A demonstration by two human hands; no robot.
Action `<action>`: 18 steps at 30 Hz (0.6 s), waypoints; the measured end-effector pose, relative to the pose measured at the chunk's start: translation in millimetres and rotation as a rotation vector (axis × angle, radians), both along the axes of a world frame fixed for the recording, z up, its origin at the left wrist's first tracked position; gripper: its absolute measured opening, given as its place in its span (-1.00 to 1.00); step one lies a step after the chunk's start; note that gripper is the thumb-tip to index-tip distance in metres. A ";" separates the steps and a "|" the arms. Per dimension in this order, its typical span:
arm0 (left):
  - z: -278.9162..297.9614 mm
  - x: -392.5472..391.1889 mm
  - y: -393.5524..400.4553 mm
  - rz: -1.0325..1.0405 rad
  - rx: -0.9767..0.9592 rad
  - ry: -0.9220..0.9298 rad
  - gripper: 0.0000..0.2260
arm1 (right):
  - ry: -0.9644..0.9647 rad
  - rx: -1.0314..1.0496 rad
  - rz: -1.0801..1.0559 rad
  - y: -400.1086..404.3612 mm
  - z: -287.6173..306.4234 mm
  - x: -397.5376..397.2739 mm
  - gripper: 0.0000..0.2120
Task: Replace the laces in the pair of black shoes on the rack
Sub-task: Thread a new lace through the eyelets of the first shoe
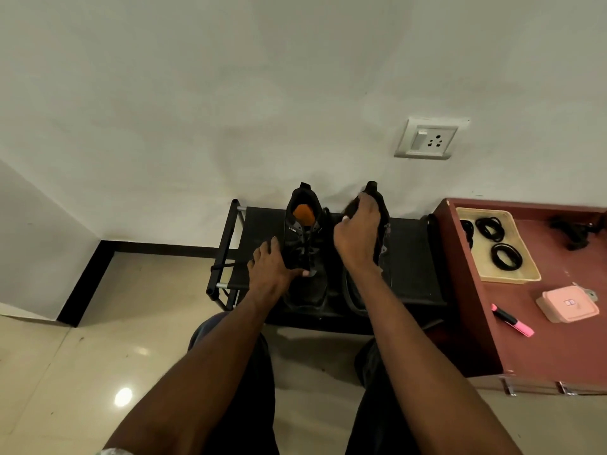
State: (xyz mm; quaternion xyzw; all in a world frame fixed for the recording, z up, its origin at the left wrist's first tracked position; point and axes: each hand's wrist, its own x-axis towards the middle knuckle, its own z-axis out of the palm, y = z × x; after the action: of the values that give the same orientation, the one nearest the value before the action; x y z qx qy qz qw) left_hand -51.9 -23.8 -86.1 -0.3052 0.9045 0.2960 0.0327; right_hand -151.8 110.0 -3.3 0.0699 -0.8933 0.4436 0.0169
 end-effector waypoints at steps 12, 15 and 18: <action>-0.1 2.1 2.7 -0.001 0.007 0.008 -0.02 | -0.054 0.421 0.271 -7.4 -19.9 -0.9 -0.81; 1.1 2.5 3.1 -0.008 0.016 0.003 -0.01 | 0.029 0.143 0.104 -9.5 23.7 -1.0 -0.80; 0.8 1.9 2.9 -0.013 0.010 -0.004 0.00 | 0.128 -0.150 0.002 -5.6 78.0 -3.9 -0.77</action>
State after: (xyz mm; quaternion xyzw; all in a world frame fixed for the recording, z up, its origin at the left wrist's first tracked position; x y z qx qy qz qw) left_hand -50.0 -20.8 -85.3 -0.2998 0.9049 0.2998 0.0380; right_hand -155.7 104.5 74.6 0.0974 -0.8547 0.5037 0.0787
